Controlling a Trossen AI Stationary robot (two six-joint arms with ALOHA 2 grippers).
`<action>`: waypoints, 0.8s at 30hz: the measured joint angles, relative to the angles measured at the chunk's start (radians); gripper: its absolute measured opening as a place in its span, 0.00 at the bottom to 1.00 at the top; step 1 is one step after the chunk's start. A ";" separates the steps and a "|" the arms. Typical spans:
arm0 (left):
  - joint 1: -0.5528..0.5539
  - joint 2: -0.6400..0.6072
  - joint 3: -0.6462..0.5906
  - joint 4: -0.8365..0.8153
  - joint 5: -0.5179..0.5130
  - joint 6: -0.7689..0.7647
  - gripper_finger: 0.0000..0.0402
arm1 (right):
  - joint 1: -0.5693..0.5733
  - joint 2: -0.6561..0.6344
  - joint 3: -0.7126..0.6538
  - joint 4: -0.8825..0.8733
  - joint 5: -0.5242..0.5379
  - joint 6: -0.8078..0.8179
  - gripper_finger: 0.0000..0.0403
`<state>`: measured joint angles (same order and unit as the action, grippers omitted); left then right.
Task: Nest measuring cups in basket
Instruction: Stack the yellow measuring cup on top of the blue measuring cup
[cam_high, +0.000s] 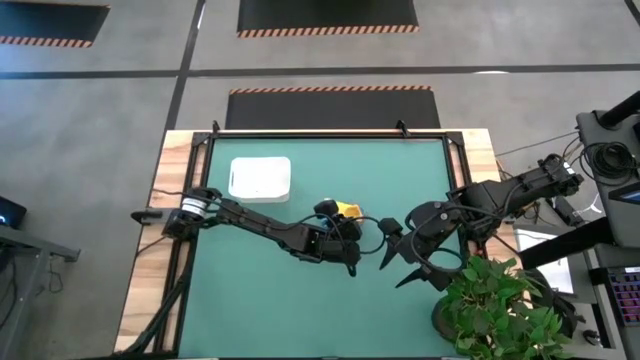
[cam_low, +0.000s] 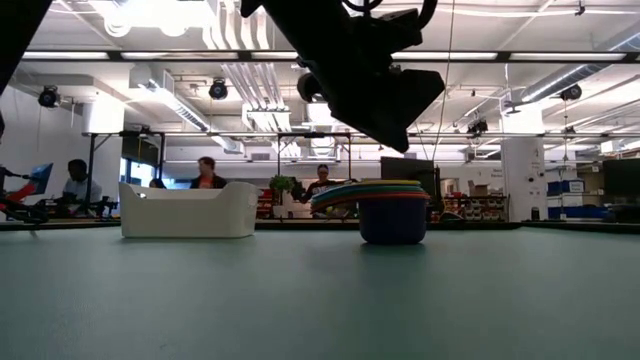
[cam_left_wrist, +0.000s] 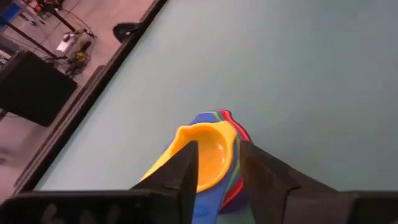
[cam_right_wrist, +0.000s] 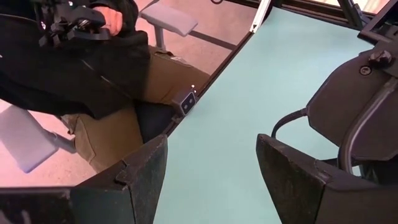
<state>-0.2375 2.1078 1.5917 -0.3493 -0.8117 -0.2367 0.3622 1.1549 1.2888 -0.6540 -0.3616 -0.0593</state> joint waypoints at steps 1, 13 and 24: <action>0.000 0.000 0.000 -0.001 0.010 0.000 0.26 | 0.000 0.000 0.000 0.000 0.000 0.000 0.58; -0.035 -0.100 0.000 -0.158 0.001 0.247 0.34 | 0.000 0.000 -0.001 -0.008 0.000 -0.001 0.58; 0.053 -0.312 -0.142 -0.163 0.412 0.673 0.11 | 0.000 0.000 -0.009 -0.016 0.059 -0.008 0.58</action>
<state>-0.1844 1.7959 1.4496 -0.5121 -0.4001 0.4365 0.3624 1.1549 1.2795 -0.6697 -0.3023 -0.0677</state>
